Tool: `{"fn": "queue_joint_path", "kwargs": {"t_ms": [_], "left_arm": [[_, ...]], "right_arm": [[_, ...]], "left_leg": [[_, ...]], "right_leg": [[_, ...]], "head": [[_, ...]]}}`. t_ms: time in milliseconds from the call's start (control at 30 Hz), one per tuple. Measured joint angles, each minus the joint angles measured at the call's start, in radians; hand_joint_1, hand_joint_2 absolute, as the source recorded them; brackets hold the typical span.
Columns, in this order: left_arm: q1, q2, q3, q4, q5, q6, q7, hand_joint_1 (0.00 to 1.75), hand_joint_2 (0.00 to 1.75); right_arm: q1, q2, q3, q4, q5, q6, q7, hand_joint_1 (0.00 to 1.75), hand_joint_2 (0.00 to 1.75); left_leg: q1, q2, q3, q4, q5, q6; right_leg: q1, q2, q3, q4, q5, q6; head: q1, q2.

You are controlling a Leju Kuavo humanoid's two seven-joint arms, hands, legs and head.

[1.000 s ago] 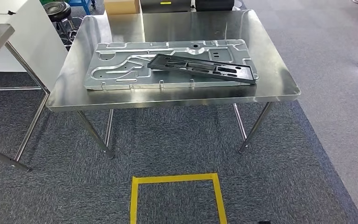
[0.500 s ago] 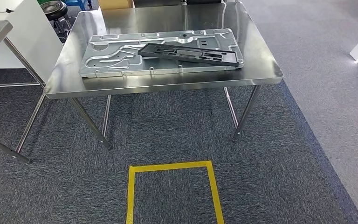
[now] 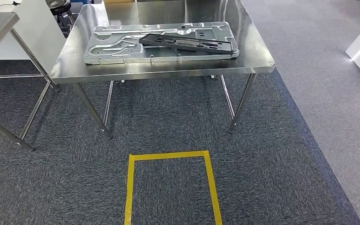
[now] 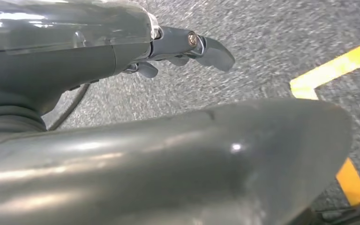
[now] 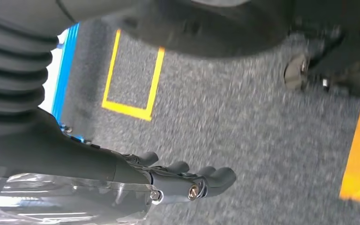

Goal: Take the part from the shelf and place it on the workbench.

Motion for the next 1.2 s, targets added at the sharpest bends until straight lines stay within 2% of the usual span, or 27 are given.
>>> {"fn": "queue_joint_path", "kwargs": {"t_ms": [33, 67, 133, 167, 200, 233, 300, 333, 400, 433, 467, 500, 533, 567, 633, 667, 700, 767, 800, 833, 900, 933, 967, 1033, 1067, 1167, 1200], "left_arm": [[-0.001, -0.001, 0.0, 0.0, 0.0, 0.001, -0.001, 0.0, 0.0], [-0.001, -0.003, 0.001, 0.001, -0.001, 0.001, 0.0, 0.0, 0.0], [-0.003, -0.004, 0.001, 0.001, -0.004, -0.001, 0.002, 0.0, 0.0], [-0.003, -0.004, 0.001, 0.001, -0.006, -0.002, 0.003, 0.0, 0.0], [-0.003, -0.005, 0.001, 0.001, -0.007, -0.002, 0.003, 0.0, 0.0], [-0.003, -0.006, 0.001, 0.001, -0.008, -0.002, 0.003, 0.0, 0.0], [-0.004, -0.007, 0.001, 0.001, -0.008, -0.001, 0.002, 0.0, 0.0], [-0.004, -0.007, 0.002, 0.0, -0.008, -0.001, 0.002, 0.0, 0.0], [-0.005, -0.007, 0.002, 0.0, -0.009, 0.001, 0.002, 0.0, 0.0], [-0.005, -0.007, 0.002, 0.0, -0.01, 0.002, 0.002, 0.0, 0.0], [-0.005, -0.007, 0.002, 0.0, -0.011, 0.003, 0.001, 0.0, 0.0], [-0.004, -0.007, 0.002, 0.001, -0.012, 0.004, 0.001, 0.0, 0.0], [-0.003, -0.007, 0.002, 0.001, -0.014, 0.004, 0.001, 0.0, 0.0], [-0.001, -0.007, 0.002, 0.001, -0.016, 0.004, 0.0, 0.0, 0.0], [0.002, -0.007, 0.002, 0.001, -0.021, 0.006, -0.009, 0.0, 0.0], [0.002, -0.007, 0.002, 0.001, -0.024, 0.007, -0.016, 0.0, 0.44], [0.0, -0.008, 0.002, 0.001, -0.026, 0.01, -0.024, 0.0, 0.87], [-0.003, -0.008, 0.002, 0.001, -0.028, 0.018, -0.035, 0.0, 1.75], [-0.004, -0.008, 0.002, 0.001, -0.028, 0.022, -0.037, 0.0, 1.75], [-0.006, -0.008, 0.002, 0.001, -0.028, 0.027, -0.034, 0.0, 1.75], [-0.013, -0.009, 0.002, 0.001, -0.027, 0.035, -0.022, 0.0, 1.75], [-0.016, -0.009, 0.002, 0.001, -0.026, 0.038, -0.015, 0.0, 1.75], [-0.019, -0.01, 0.002, 0.001, -0.025, 0.04, -0.009, 0.0, 1.75], [-0.017, -0.012, 0.002, 0.001, -0.024, 0.04, 0.001, 0.0, 1.75], [-0.016, -0.012, 0.002, 0.001, -0.025, 0.04, 0.004, 0.0, 1.75], [-0.013, -0.013, 0.002, 0.001, -0.027, 0.039, 0.007, 0.0, 1.75], [-0.011, -0.014, -0.001, 0.001, -0.023, 0.038, 0.007, 0.0, 1.75]], "right_arm": [[0.001, 0.0, 0.002, 0.001, 0.01, -0.004, -0.007, 0.0, 1.75], [0.001, 0.001, 0.008, 0.001, 0.024, -0.008, -0.016, 0.0, 1.75], [-0.003, 0.001, 0.025, 0.001, 0.046, -0.016, -0.028, 0.0, 1.75], [-0.006, 0.001, 0.032, 0.001, 0.05, -0.016, -0.032, 0.0, 1.75], [-0.009, 0.0, 0.038, 0.001, 0.051, -0.015, -0.037, 0.0, 1.75], [-0.01, 0.0, 0.041, 0.001, 0.049, -0.013, -0.04, 0.0, 1.75], [-0.013, 0.0, 0.047, 0.001, 0.046, -0.009, -0.045, 0.0, 1.75], [-0.013, 0.0, 0.05, 0.002, 0.045, -0.008, -0.046, 0.0, 1.75], [-0.014, 0.001, 0.053, 0.002, 0.043, -0.007, -0.045, 0.0, 1.75], [-0.013, 0.002, 0.053, 0.003, 0.041, -0.007, -0.044, 0.0, 1.31], [-0.012, 0.002, 0.053, 0.004, 0.04, -0.007, -0.043, 0.0, 0.87], [-0.01, 0.002, 0.054, 0.006, 0.039, -0.007, -0.041, 0.0, 0.44], [-0.008, 0.002, 0.054, 0.007, 0.038, -0.007, -0.037, 0.0, 0.0], [-0.005, 0.002, 0.054, 0.008, 0.037, -0.007, -0.034, 0.0, 0.0], [-0.002, 0.002, 0.053, 0.008, 0.031, -0.006, -0.027, 0.0, 0.0], [0.0, 0.002, 0.053, 0.008, 0.026, -0.005, -0.024, 0.0, 0.0], [0.001, 0.002, 0.053, 0.008, 0.02, -0.004, -0.022, 0.0, 0.0], [0.002, 0.002, 0.052, 0.009, 0.01, -0.001, -0.016, 0.0, 0.0], [0.003, 0.002, 0.051, 0.009, 0.007, -0.001, -0.014, 0.0, 0.0], [0.003, 0.002, 0.051, 0.009, 0.006, -0.001, -0.012, 0.0, 0.0], [0.003, 0.003, 0.051, 0.009, 0.003, -0.001, -0.012, 0.0, 0.87], [0.002, 0.004, 0.05, 0.009, 0.001, -0.001, -0.014, 0.0, 1.31], [0.002, 0.004, 0.05, 0.009, -0.001, -0.001, -0.018, 0.0, 1.75], [0.003, 0.003, 0.049, 0.008, -0.002, 0.0, -0.024, 0.0, 1.75], [0.003, 0.003, 0.049, 0.008, -0.002, 0.003, -0.026, 0.0, 1.75], [0.002, 0.002, 0.05, 0.008, -0.003, 0.009, -0.03, 0.0, 1.75], [0.001, 0.001, 0.053, 0.008, -0.008, 0.009, -0.031, 0.0, 1.75]], "left_leg": [[0.002, 0.002, -0.011, -0.003, 0.016, 0.006], [0.005, 0.005, -0.025, -0.006, 0.032, 0.011], [0.005, 0.009, -0.062, -0.001, 0.059, 0.015], [0.006, 0.01, -0.082, 0.003, 0.073, 0.014], [0.006, 0.011, -0.105, 0.01, 0.086, 0.011], [0.008, 0.012, -0.129, 0.019, 0.098, 0.008], [0.011, 0.013, -0.179, 0.044, 0.119, 0.0], [0.011, 0.012, -0.2, 0.058, 0.126, -0.005], [0.01, 0.01, -0.227, 0.078, 0.143, -0.017], [0.01, 0.01, -0.235, 0.081, 0.154, -0.023], [0.011, 0.011, -0.24, 0.079, 0.166, -0.03], [0.013, 0.01, -0.245, 0.079, 0.172, -0.035], [0.016, 0.008, -0.253, 0.088, 0.158, -0.041], [0.018, 0.006, -0.265, 0.113, 0.123, -0.046], [0.022, 0.001, -0.294, 0.215, 0.017, -0.055], [0.023, 0.0, -0.306, 0.279, -0.019, -0.057], [0.023, 0.0, -0.311, 0.334, -0.026, -0.058], [0.023, -0.001, -0.286, 0.373, 0.028, -0.056], [0.023, -0.001, -0.246, 0.34, 0.059, -0.052], [0.022, -0.001, -0.187, 0.275, 0.067, -0.047], [0.018, -0.001, -0.07, 0.113, 0.029, -0.035], [0.016, -0.001, -0.038, 0.061, 0.007, -0.03], [0.016, -0.002, -0.029, 0.033, -0.004, -0.025], [0.018, -0.001, -0.037, 0.028, 0.004, -0.013], [0.019, 0.001, -0.043, 0.026, 0.012, -0.006], [0.014, 0.006, -0.067, 0.028, 0.031, 0.006], [0.012, 0.007, -0.075, 0.029, 0.037, 0.008]], "right_leg": [[-0.001, 0.001, -0.007, 0.013, -0.025, 0.006], [-0.003, 0.003, -0.016, 0.044, -0.072, 0.013], [-0.01, 0.004, -0.037, 0.162, -0.185, 0.025], [-0.014, 0.004, -0.042, 0.228, -0.214, 0.031], [-0.017, 0.004, -0.039, 0.28, -0.215, 0.036], [-0.02, 0.004, -0.023, 0.303, -0.189, 0.04], [-0.028, 0.004, 0.056, 0.248, -0.134, 0.047], [-0.03, 0.004, 0.118, 0.173, -0.137, 0.05], [-0.029, 0.006, 0.219, 0.025, -0.187, 0.04], [-0.026, 0.006, 0.239, -0.015, -0.204, 0.03], [-0.024, 0.006, 0.237, -0.027, -0.206, 0.017], [-0.024, 0.003, 0.225, -0.023, -0.194, 0.008], [-0.024, 0.001, 0.212, -0.023, -0.182, 0.0], [-0.024, -0.001, 0.198, -0.024, -0.17, -0.008], [-0.023, -0.004, 0.166, -0.024, -0.145, -0.017], [-0.022, -0.004, 0.149, -0.023, -0.132, -0.019], [-0.021, -0.005, 0.131, -0.022, -0.119, -0.019], [-0.019, -0.005, 0.096, -0.016, -0.095, -0.015], [-0.019, -0.005, 0.08, -0.013, -0.085, -0.013], [-0.018, -0.004, 0.067, -0.008, -0.076, -0.009], [-0.015, -0.004, 0.052, 0.002, -0.063, 0.0], [-0.014, -0.005, 0.047, 0.005, -0.056, 0.006], [-0.013, -0.006, 0.044, 0.007, -0.05, 0.012], [-0.016, -0.006, 0.034, 0.019, -0.053, 0.025], [-0.017, -0.004, 0.022, 0.047, -0.076, 0.03], [-0.02, 0.0, -0.043, 0.225, -0.192, 0.042], [-0.019, 0.001, -0.053, 0.274, -0.215, 0.044]], "head": [[0.0, 0.0], [0.0, 0.0], [0.0, 0.0], [0.0, 0.0], [0.0, 0.0], [0.0, 0.0], [0.0, 0.0], [0.0, 0.0], [0.0, 0.0], [0.0, 0.0], [0.0, 0.0], [0.0, 0.0], [0.0, 0.0], [0.0, 0.0], [0.0, 0.0], [0.0, 0.0], [0.0, 0.0], [0.0, 0.0], [0.0, 0.0], [0.0, 0.0], [0.0, 0.0], [0.0, 0.0], [0.0, 0.0], [0.0, 0.0], [0.0, 0.0], [0.0, 0.0], [0.0, 0.0]]}}
